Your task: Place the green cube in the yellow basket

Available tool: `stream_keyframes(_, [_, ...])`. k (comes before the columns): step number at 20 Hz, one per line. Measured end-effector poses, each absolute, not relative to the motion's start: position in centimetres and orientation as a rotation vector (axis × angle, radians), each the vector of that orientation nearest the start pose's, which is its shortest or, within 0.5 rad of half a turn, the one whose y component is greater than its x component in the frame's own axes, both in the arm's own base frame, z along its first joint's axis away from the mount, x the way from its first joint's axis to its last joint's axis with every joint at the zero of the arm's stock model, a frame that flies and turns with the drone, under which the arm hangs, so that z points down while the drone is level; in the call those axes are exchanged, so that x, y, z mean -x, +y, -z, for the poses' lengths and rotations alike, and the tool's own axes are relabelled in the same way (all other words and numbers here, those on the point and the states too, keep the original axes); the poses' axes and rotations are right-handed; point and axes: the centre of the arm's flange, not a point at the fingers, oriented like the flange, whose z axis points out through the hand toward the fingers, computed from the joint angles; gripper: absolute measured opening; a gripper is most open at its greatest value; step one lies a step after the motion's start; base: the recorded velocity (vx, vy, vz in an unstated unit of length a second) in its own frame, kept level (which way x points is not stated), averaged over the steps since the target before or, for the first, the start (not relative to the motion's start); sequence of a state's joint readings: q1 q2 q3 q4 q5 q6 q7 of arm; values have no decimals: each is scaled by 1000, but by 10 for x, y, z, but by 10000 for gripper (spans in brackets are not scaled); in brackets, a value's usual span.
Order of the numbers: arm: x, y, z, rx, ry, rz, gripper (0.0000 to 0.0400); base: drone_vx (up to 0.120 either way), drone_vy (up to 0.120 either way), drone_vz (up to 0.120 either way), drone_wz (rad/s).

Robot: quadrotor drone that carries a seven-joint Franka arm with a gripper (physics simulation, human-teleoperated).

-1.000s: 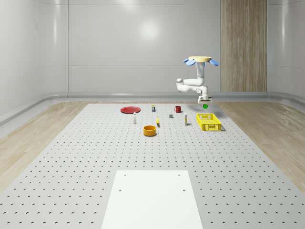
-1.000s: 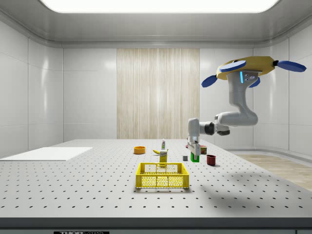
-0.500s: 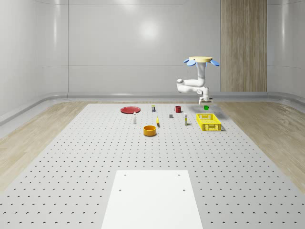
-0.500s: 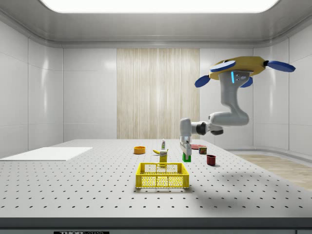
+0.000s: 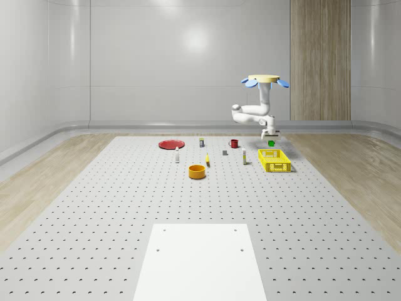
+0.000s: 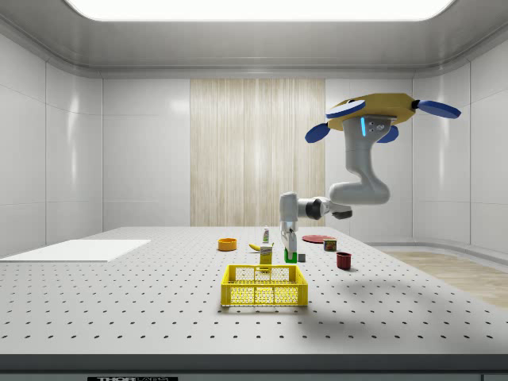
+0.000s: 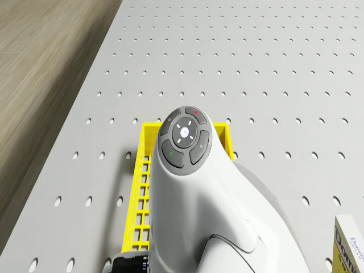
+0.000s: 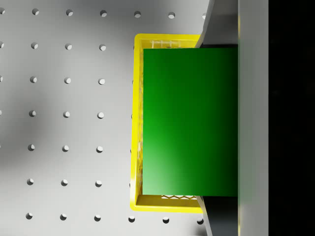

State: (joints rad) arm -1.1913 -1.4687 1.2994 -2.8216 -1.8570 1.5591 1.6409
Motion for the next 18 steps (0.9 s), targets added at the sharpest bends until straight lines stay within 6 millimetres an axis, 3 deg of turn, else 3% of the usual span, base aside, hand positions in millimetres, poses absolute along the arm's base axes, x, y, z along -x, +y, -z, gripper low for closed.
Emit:
stream_keyframes(9, [-319, 4, -513, -2, -3, -758, 250, 120, 0, -93, 0])
stream_keyframes(12, [-319, 4, -513, -2, -3, -758, 250, 120, -67, 0, 0])
stream_keyframes(18, [-319, 4, -513, -2, -3, -757, 250, 120, 0, -93, 0])
